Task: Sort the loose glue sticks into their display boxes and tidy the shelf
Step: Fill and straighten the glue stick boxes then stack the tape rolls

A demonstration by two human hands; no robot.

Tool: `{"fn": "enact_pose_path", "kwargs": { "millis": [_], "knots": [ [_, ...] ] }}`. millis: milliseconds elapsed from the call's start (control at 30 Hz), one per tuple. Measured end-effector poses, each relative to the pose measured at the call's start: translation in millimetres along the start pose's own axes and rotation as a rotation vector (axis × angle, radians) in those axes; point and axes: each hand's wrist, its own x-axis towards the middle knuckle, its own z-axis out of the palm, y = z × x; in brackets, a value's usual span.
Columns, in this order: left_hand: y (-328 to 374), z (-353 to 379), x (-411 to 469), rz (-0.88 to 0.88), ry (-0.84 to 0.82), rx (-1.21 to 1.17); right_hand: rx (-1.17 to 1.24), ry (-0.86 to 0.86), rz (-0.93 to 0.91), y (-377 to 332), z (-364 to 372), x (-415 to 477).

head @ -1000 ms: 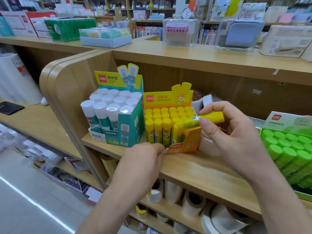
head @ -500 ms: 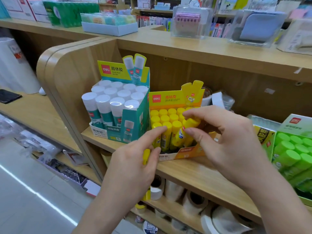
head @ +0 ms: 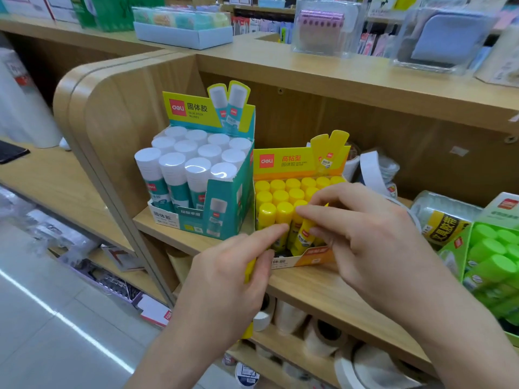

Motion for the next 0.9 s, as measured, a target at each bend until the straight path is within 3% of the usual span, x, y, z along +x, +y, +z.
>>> {"fn": "enact_pose_path", "kwargs": {
  "millis": [567, 700, 833, 900],
  "knots": [
    [1.1, -7.1, 3.3, -0.022, -0.034, 0.001, -0.013, -0.015, 0.012, -1.0, 5.8, 0.4],
    [4.3, -9.0, 3.7, -0.057, 0.032, -0.177, -0.019, -0.003, 0.025, -1.9, 5.2, -4.9],
    [15.1, -10.7, 6.6, -0.151, 0.102, -0.574, -0.006, 0.066, 0.082, -9.7, 3.9, -9.2],
    [22.1, -10.3, 9.4, -0.194, 0.183, -0.739, 0.116, 0.120, 0.133, -22.0, -1.8, -14.3]
  ]
}}
